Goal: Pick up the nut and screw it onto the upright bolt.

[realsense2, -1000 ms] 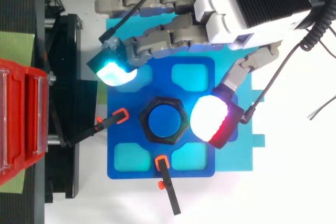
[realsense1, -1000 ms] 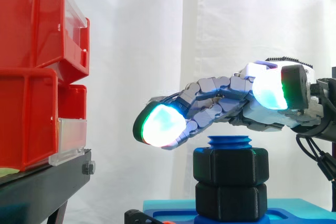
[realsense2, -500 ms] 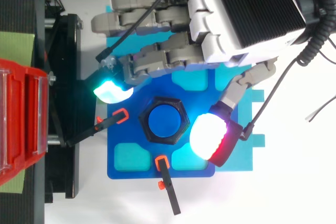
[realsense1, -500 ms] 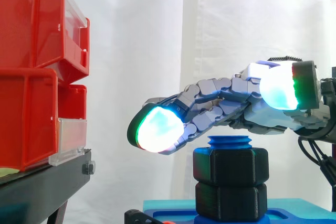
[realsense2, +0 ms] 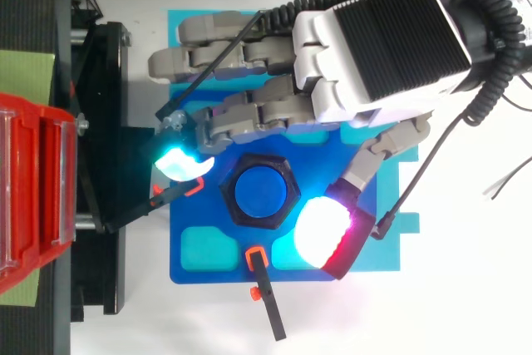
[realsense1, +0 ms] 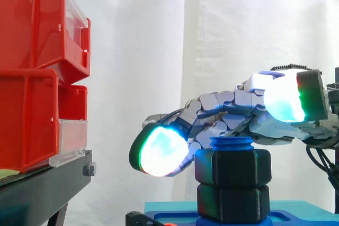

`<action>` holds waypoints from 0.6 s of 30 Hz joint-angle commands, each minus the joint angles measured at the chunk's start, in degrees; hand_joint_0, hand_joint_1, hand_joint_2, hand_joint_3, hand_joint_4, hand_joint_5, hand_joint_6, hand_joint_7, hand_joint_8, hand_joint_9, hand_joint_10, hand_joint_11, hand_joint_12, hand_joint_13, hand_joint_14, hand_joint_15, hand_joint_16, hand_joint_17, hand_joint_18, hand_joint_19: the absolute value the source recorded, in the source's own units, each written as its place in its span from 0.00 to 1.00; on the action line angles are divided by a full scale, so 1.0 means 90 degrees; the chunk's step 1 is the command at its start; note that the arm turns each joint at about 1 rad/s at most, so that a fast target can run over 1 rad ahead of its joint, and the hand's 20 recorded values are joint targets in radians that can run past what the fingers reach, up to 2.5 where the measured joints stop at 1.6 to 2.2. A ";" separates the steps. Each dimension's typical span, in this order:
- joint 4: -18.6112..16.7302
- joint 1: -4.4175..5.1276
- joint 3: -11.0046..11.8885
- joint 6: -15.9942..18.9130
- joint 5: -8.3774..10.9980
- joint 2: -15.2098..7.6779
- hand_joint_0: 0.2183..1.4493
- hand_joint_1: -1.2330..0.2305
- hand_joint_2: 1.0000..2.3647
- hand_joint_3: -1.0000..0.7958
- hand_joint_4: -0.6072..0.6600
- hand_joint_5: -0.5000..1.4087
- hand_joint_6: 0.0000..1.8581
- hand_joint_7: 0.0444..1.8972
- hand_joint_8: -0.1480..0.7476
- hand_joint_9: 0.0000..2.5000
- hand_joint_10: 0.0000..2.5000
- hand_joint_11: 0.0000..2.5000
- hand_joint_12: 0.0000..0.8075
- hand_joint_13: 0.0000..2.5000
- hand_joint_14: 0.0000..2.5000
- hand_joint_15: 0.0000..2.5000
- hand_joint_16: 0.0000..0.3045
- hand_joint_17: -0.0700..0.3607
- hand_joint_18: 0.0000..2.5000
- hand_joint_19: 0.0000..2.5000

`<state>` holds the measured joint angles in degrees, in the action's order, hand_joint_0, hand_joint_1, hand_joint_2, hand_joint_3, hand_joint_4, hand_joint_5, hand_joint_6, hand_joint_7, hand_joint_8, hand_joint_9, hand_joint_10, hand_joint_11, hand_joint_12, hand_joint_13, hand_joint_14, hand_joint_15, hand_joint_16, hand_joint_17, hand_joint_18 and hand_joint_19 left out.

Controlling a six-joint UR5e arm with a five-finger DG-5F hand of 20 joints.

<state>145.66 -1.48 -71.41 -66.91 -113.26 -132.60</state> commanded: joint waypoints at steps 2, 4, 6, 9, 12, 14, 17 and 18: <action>0.0075 0.0018 0.0005 -0.0007 0.0036 -0.0003 0.19 0.75 0.00 0.28 0.66 0.24 0.27 0.46 0.43 0.25 0.00 0.00 0.40 0.07 0.00 0.00 0.15 0.40 0.00 0.00; 0.0075 -0.0002 0.0005 0.0013 0.0026 0.0007 0.19 0.74 0.00 0.28 0.67 0.25 0.27 0.47 0.44 0.27 0.00 0.00 0.39 0.08 0.00 0.00 0.15 0.39 0.00 0.00; 0.0075 -0.0021 0.0005 0.0013 0.0026 0.0007 0.19 0.74 0.00 0.28 0.66 0.25 0.27 0.49 0.44 0.28 0.00 0.00 0.39 0.10 0.00 0.00 0.14 0.39 0.00 0.00; 0.0075 -0.0031 0.0005 0.0023 0.0026 0.0007 0.20 0.73 0.00 0.28 0.65 0.26 0.27 0.52 0.43 0.29 0.00 0.00 0.39 0.11 0.00 0.00 0.14 0.38 0.00 0.00; 0.0066 -0.0041 0.0005 0.0023 0.0026 0.0007 0.20 0.72 0.00 0.28 0.64 0.27 0.27 0.55 0.43 0.32 0.00 0.00 0.38 0.13 0.00 0.00 0.13 0.38 0.00 0.00; 0.0066 -0.0041 0.0005 0.0023 0.0026 0.0007 0.21 0.70 0.00 0.28 0.63 0.27 0.27 0.57 0.44 0.34 0.00 0.00 0.36 0.14 0.00 0.00 0.13 0.37 0.00 0.00; 0.0066 -0.0051 0.0005 0.0023 0.0026 0.0007 0.21 0.69 0.00 0.28 0.61 0.28 0.27 0.60 0.44 0.36 0.00 0.00 0.36 0.16 0.00 0.00 0.12 0.36 0.00 0.00; 0.0066 -0.0051 0.0005 0.0023 0.0026 0.0007 0.21 0.69 0.00 0.28 0.61 0.28 0.27 0.61 0.44 0.36 0.00 0.00 0.36 0.16 0.00 0.00 0.12 0.35 0.00 0.00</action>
<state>146.25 -1.88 -71.37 -66.71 -113.03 -132.54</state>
